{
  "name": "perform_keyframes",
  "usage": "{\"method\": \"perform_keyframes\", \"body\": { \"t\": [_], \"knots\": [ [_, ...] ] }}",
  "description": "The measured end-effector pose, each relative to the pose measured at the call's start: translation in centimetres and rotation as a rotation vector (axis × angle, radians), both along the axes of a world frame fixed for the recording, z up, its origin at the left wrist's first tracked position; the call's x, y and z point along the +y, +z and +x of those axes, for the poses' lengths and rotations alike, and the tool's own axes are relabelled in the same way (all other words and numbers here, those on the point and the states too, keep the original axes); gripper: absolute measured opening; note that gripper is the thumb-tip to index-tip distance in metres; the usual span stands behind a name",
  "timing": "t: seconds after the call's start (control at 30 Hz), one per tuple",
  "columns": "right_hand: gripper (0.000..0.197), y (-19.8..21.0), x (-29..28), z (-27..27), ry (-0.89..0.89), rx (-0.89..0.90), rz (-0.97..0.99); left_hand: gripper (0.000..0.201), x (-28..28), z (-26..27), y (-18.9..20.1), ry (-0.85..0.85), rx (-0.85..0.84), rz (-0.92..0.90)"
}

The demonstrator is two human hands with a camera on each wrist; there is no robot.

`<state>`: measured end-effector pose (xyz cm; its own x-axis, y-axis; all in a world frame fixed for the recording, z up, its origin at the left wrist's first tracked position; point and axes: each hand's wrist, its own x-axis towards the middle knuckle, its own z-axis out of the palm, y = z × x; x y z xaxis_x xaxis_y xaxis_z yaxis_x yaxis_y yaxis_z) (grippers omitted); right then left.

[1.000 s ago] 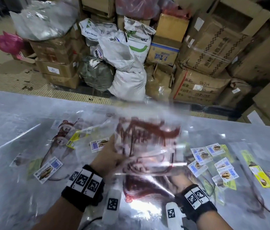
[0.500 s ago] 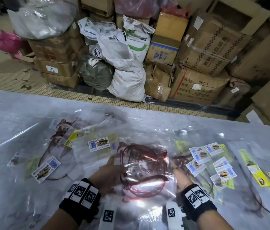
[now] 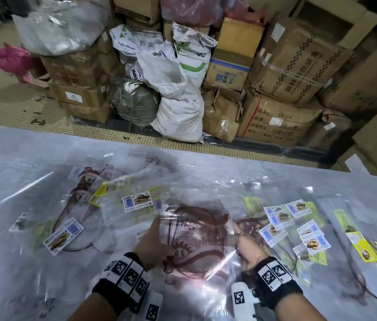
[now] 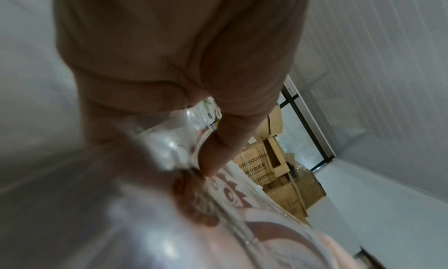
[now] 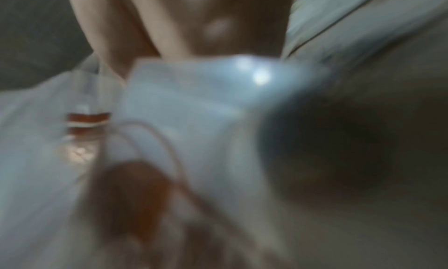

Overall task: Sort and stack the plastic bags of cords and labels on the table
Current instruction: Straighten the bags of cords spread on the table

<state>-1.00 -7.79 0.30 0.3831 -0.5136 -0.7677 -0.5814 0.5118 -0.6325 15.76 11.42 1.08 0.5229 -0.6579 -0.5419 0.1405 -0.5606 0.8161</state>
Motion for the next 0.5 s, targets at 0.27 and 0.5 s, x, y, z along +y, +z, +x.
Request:
{"method": "perform_keyframes", "body": {
  "t": [0.27,0.5],
  "knots": [
    [0.021,1.9,0.2,-0.4,-0.140,-0.224,0.067,0.061,-0.8,-0.2,0.3,0.078,-0.022,-0.200],
    [0.021,2.5,0.0,0.4,-0.149,-0.196,0.046,0.047,-1.2,-0.3,1.7,0.169,0.260,-0.295]
  ]
}}
